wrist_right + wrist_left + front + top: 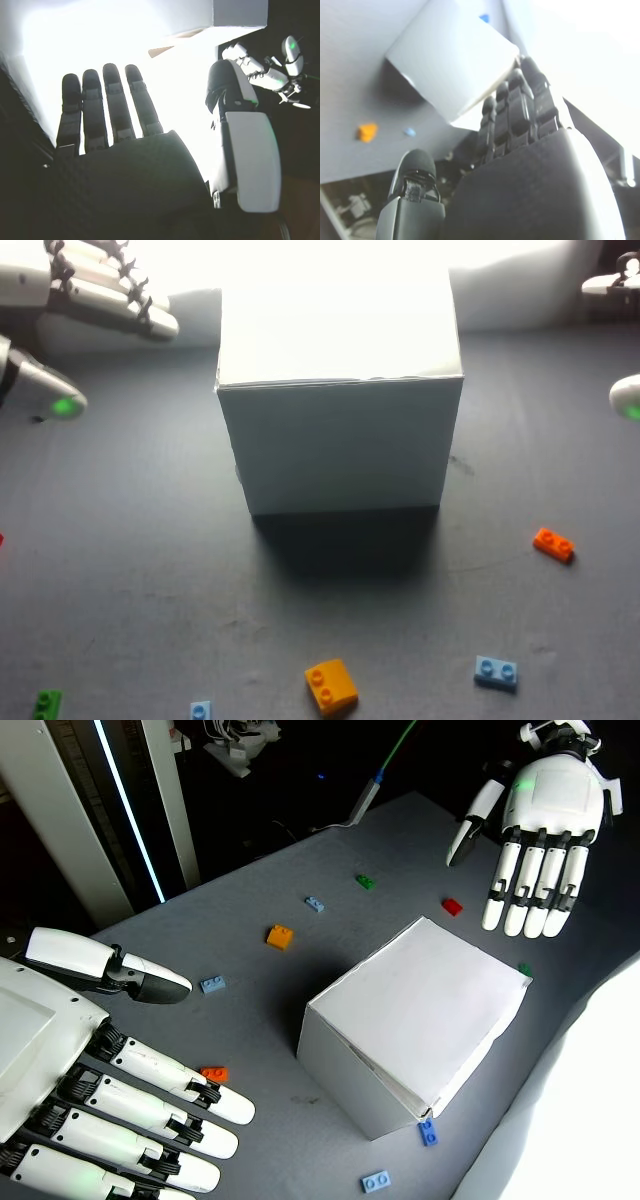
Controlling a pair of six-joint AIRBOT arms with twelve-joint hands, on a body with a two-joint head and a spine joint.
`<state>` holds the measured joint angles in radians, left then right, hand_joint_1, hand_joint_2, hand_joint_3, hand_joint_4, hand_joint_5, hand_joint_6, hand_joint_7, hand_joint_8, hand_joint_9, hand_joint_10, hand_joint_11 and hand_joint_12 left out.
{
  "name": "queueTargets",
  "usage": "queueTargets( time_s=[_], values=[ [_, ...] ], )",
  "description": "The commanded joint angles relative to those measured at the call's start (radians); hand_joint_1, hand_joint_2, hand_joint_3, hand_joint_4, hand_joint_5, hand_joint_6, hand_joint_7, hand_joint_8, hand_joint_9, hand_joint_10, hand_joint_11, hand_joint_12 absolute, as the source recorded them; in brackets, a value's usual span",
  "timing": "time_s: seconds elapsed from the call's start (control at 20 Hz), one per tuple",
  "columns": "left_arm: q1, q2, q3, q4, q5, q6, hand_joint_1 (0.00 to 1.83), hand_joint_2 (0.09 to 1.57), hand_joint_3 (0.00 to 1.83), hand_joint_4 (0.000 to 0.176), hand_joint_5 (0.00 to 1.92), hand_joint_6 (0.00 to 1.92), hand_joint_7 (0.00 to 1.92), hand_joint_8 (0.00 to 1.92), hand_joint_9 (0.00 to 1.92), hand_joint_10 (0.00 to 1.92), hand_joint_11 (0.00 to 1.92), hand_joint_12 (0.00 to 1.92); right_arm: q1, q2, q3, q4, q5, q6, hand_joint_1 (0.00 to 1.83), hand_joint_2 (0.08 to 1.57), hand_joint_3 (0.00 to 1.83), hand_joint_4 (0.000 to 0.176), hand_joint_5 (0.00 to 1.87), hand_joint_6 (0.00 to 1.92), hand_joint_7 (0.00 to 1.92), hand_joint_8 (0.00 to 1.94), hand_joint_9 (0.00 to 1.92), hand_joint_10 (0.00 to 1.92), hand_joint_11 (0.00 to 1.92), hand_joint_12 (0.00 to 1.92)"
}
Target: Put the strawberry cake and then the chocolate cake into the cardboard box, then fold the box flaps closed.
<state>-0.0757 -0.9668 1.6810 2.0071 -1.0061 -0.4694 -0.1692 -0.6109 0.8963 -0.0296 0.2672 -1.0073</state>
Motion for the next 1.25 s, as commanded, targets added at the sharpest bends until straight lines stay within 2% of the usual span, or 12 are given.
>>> queueTargets(
  time_s=[0.0,0.15,0.25,0.4,0.5,0.55,0.6,0.65,0.7,0.95,1.0,1.2],
  values=[
    [-0.004,0.017,0.007,-0.073,-0.013,-0.007,0.00,1.32,0.00,0.011,0.30,0.03,0.31,0.02,0.28,0.03,0.00,0.92,-0.009,0.013,0.002,-0.021,0.183,0.006,0.03,1.18,0.00,0.000,0.27,0.02,0.32,0.01,0.26,0.02,0.00,0.56],
    [0.002,0.046,-0.003,-0.064,-0.075,-0.033,0.00,1.32,0.00,0.004,0.46,0.06,0.44,0.04,0.40,0.06,0.00,1.22,-0.065,0.009,0.004,-0.222,0.247,0.053,0.00,1.18,0.00,0.000,0.46,0.06,0.48,0.03,0.42,0.06,0.00,0.89],
    [0.017,0.072,-0.014,-0.063,-0.105,-0.059,0.00,1.34,0.00,0.000,0.56,0.08,0.63,0.09,0.57,0.14,0.00,1.49,-0.077,0.002,0.020,-0.535,0.248,0.328,0.00,1.18,0.00,0.000,0.60,0.08,0.67,0.06,0.62,0.11,0.00,1.26],
    [0.027,0.120,-0.041,-0.063,-0.139,-0.104,0.07,1.38,0.00,0.000,0.82,0.12,0.71,0.76,0.51,1.21,0.21,1.78,-0.077,-0.004,0.025,-0.770,0.280,0.530,0.08,1.18,0.00,0.000,0.87,0.06,0.95,0.03,0.73,0.54,0.20,1.56],
    [0.017,0.158,-0.070,-0.048,-0.149,-0.104,0.13,1.42,0.00,0.000,0.78,0.70,0.81,1.18,0.64,1.60,0.30,1.92,-0.089,-0.006,0.028,-0.850,0.342,0.603,0.06,1.20,0.00,0.000,0.99,0.09,1.12,0.10,0.69,1.03,0.31,1.70],
    [0.003,0.172,-0.079,-0.025,-0.152,-0.104,0.13,1.43,0.00,0.000,0.67,1.05,0.82,1.33,0.65,1.74,0.32,1.92,-0.094,-0.008,0.031,-0.876,0.373,0.629,0.04,1.22,0.00,0.000,1.00,0.15,1.12,0.24,0.68,1.16,0.33,1.73],
    [-0.009,0.182,-0.086,-0.004,-0.153,-0.104,0.13,1.45,0.01,0.000,0.68,1.34,0.86,1.54,0.75,1.88,0.49,1.92,-0.097,-0.013,0.033,-0.896,0.393,0.646,0.02,1.23,0.00,0.000,0.94,0.80,1.06,0.85,0.76,1.50,0.46,1.88],
    [-0.014,0.190,-0.091,0.011,-0.154,-0.104,0.13,1.45,0.01,0.000,0.68,1.34,0.86,1.54,0.75,1.88,0.49,1.92,-0.097,-0.020,0.037,-0.930,0.410,0.678,0.02,1.23,0.00,0.000,0.94,0.80,1.06,0.85,0.76,1.50,0.46,1.88],
    [-0.027,0.203,-0.089,0.022,-0.154,-0.104,0.13,1.48,0.01,0.000,0.78,1.65,0.98,1.68,0.97,1.92,0.81,1.92,-0.106,-0.040,0.048,-0.953,0.420,0.715,0.00,1.26,0.01,0.000,1.04,1.41,1.14,1.54,0.98,1.86,0.75,1.92],
    [-0.143,0.220,-0.094,0.140,-0.189,-0.115,0.16,1.51,0.00,0.000,0.97,1.92,1.17,1.88,1.23,1.92,1.13,1.92,-0.129,-0.059,0.057,-0.953,0.401,0.718,0.00,1.32,0.00,0.000,1.20,1.75,1.29,1.94,1.34,1.92,1.30,1.92],
    [-0.164,0.219,-0.090,0.149,-0.193,-0.131,0.16,1.51,0.00,0.000,0.97,1.92,1.17,1.88,1.23,1.92,1.15,1.92,-0.129,-0.064,0.057,-0.953,0.395,0.718,0.00,1.33,0.00,0.069,1.18,1.75,1.28,1.94,1.35,1.92,1.30,1.92],
    [-0.195,0.219,-0.092,0.152,-0.198,-0.165,0.15,1.53,0.00,0.000,0.99,1.92,1.16,1.90,1.23,1.92,1.18,1.92,-0.114,-0.105,0.059,-0.910,0.302,0.738,0.00,1.34,0.00,0.123,1.16,1.77,1.26,1.94,1.32,1.92,1.30,1.92]
  ],
)
